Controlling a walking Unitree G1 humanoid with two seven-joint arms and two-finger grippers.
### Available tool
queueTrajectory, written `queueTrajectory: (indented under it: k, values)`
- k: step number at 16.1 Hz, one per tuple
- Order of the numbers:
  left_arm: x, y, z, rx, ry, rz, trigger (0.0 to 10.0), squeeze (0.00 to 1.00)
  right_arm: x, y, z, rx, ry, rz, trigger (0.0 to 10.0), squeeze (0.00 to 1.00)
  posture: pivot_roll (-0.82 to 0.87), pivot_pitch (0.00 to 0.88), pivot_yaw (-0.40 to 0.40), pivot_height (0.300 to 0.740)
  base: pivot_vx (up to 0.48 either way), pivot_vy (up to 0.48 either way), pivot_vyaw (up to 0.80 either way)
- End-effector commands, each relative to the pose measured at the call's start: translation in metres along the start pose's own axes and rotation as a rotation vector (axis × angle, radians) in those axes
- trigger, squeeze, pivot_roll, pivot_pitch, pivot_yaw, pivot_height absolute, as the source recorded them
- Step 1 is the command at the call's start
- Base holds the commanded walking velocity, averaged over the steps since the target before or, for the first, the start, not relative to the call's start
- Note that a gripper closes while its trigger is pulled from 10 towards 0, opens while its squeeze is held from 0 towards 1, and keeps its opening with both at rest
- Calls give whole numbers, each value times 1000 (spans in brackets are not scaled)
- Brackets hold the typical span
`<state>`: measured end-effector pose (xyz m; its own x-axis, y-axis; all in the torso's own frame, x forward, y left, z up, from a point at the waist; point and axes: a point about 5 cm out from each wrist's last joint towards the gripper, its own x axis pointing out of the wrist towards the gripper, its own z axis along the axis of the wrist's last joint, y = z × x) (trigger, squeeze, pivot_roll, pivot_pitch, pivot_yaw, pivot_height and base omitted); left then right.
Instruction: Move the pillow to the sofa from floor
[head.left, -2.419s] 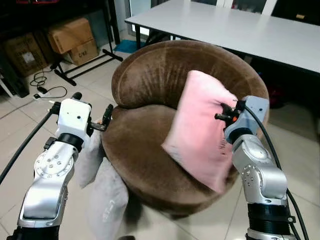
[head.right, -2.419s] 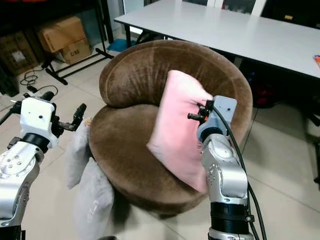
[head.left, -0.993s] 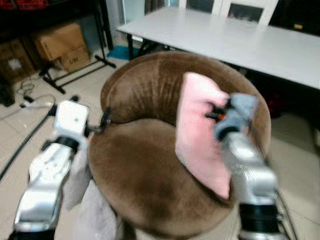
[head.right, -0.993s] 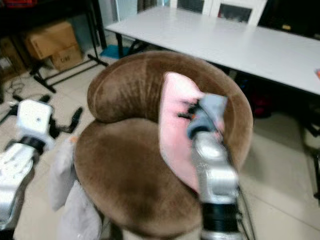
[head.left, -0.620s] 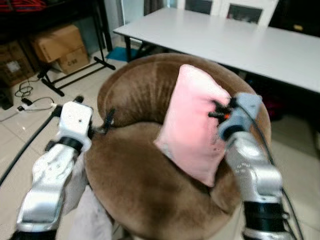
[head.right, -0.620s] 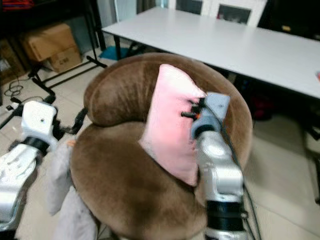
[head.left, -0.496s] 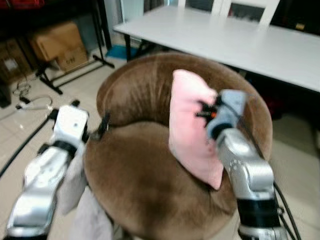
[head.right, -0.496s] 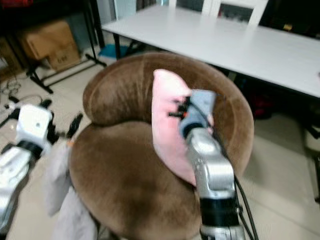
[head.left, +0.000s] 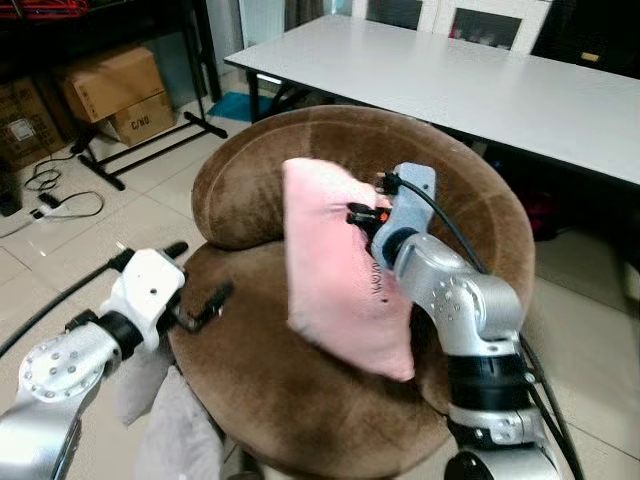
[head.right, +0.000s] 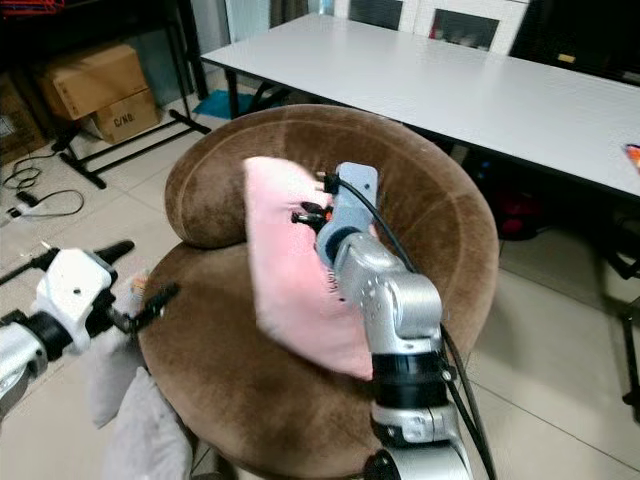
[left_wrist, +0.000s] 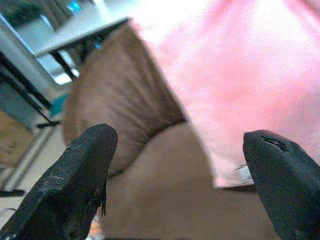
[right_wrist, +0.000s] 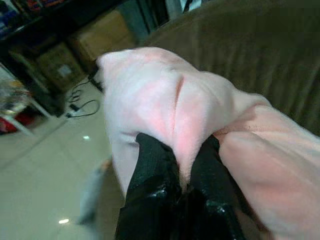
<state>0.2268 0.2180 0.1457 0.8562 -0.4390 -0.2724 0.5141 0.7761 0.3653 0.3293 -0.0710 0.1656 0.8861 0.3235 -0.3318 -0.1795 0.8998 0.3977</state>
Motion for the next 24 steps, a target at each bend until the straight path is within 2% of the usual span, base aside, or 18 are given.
queueTrajectory:
  k: [1, 2, 4, 6, 7, 8, 9, 10, 11, 13, 14, 16, 17, 18, 19, 24]
  values:
    - [-1, -1, 6, 5, -12, -40, 10000, 0, 3, 0, 14, 73, -39, -2, 10000, 0, 23, 0, -13, 740, 0, 0, 0]
    - [-2, -1, 5, 1, -8, -54, 10000, 0, 9, -3, 16, 120, -50, -30, 10000, 0, 23, 0, -13, 740, 0, 0, 0]
    - [-4, -4, 4, -7, 7, -94, 10000, 0, 20, -23, 23, 208, -87, -152, 10000, 0, 27, 0, -14, 740, 0, 0, 0]
    - [-6, -4, 5, -11, 8, -104, 10000, 0, 24, -58, 27, 283, -126, -315, 10000, 0, 38, 0, -17, 740, 0, 0, 0]
    - [-7, -3, 5, -14, 9, -109, 10000, 0, 23, -76, 26, 281, -135, -393, 10000, 0, 39, 0, -17, 740, 0, 0, 0]
    - [-7, -3, 5, -16, 9, -113, 10000, 0, 21, -86, 25, 287, -143, -436, 10000, 0, 39, 0, -17, 740, 0, 0, 0]
    - [-7, -3, 6, -26, 7, -128, 10000, 0, 18, -109, 21, 286, -150, -530, 10000, 0, 35, 0, -11, 740, 0, 0, 0]
    - [-6, -4, 6, -37, 6, -142, 10000, 0, 16, -125, 13, 265, -127, -584, 10000, 0, 35, 0, -11, 740, 0, 0, 0]
    - [-6, -5, 6, -44, 6, -151, 10000, 0, 16, -130, 7, 257, -106, -590, 10000, 0, 28, 0, -3, 740, 0, 0, 0]
    - [-2, -10, 4, -70, 6, -174, 10000, 0, 19, -140, -21, 238, -1, -584, 10000, 0, 28, 0, -3, 740, 0, 0, 0]
    - [-1, -10, 4, -72, 6, -175, 10000, 0, 20, -141, -25, 249, 11, -579, 10000, 0, 28, 0, -3, 740, 0, 0, 0]
    - [1, -8, 6, -71, -1, -170, 10000, 0, 23, -141, -23, 224, 3, -579, 10000, 0, 35, 0, 3, 740, 0, 0, 0]
    - [1, -7, 6, -71, 0, -168, 10000, 0, 25, -138, -17, 239, -18, -563, 10000, 0, 35, 0, 3, 740, 0, 0, 0]
    - [0, -6, 6, -71, 1, -164, 10000, 0, 28, -135, -9, 258, -42, -546, 10000, 816, 35, 0, 3, 740, 0, 0, 0]
    - [0, -5, 6, -69, 1, -160, 10000, 0, 29, -133, -4, 276, -62, -527, 10000, 1000, 44, 0, -3, 740, 0, 0, 0]
    - [1, -3, 6, -66, -12, -120, 10000, 0, 21, -146, 22, 208, -186, -562, 10000, 1000, 39, 0, 0, 740, 0, 0, 0]
